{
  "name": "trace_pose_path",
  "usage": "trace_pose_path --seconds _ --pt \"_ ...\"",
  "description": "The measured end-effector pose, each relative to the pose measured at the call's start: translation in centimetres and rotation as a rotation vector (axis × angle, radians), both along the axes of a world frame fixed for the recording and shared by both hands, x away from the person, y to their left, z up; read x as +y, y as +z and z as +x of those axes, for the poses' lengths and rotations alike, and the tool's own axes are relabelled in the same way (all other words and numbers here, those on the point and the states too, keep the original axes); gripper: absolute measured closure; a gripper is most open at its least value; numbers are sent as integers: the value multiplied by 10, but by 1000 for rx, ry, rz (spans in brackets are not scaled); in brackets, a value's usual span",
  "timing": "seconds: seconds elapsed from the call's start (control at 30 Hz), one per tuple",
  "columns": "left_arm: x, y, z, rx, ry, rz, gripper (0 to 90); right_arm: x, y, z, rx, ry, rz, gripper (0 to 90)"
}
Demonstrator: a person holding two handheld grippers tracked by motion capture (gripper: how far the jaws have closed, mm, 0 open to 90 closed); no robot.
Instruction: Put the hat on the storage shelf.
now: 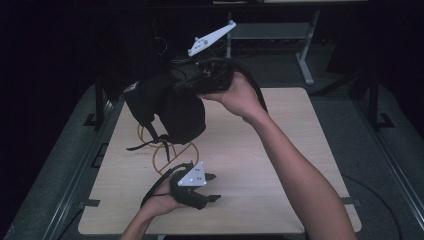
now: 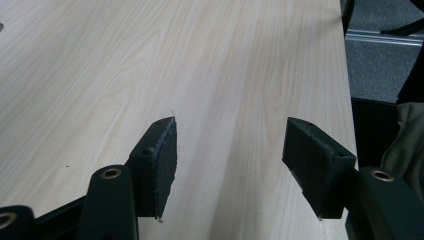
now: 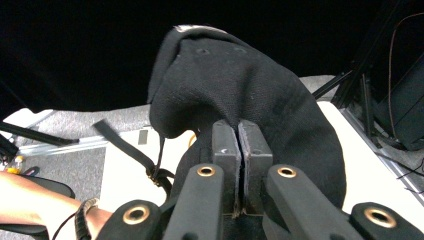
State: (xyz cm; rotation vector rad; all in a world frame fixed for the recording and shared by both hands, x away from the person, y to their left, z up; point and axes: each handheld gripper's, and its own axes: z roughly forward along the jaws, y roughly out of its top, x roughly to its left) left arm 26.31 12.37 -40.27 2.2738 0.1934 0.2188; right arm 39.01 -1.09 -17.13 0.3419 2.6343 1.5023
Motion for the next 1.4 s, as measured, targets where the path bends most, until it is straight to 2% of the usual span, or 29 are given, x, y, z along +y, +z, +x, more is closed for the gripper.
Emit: trace_pose_path --seconds 0.07,0.27,0.3,0.37,0.57,0.63,0.77,0.8,0.87,0.97,1.17,1.27,1.4 --pt "-1 -1 0 1 -2 1 386 9 0 3 10 8 -16 878" --pt "-1 -1 0 -2 -5 10 387 28 -7 13 40 19 -25 875" --pt "-2 -1 -1 -1 -5 8 387 32 -8 15 39 25 -30 874" --pt "-2 -2 -1 5 -5 -1 388 39 -12 18 68 29 -30 874" --pt "-3 0 0 5 -11 -5 392 59 -26 29 91 37 -70 873" --pt "-4 -1 0 3 -18 8 392 64 -31 32 108 33 -69 872" --pt "-5 -1 -1 15 -22 -2 391 74 -39 36 126 11 -47 862" --pt "-5 -1 -1 18 -23 -4 391 76 -41 36 121 11 -57 850" --pt "-5 -1 -1 19 -25 -7 390 81 -44 35 110 -5 -74 749" --pt "-4 -1 -1 23 -18 -9 390 80 -45 33 96 -32 -57 642" --pt "0 0 0 22 1 -19 381 63 -45 31 99 -47 -39 530" --pt "4 0 0 19 21 -25 376 50 -46 29 108 -66 -24 504" --pt "4 1 0 39 28 -53 369 35 -50 25 97 -83 -7 463"
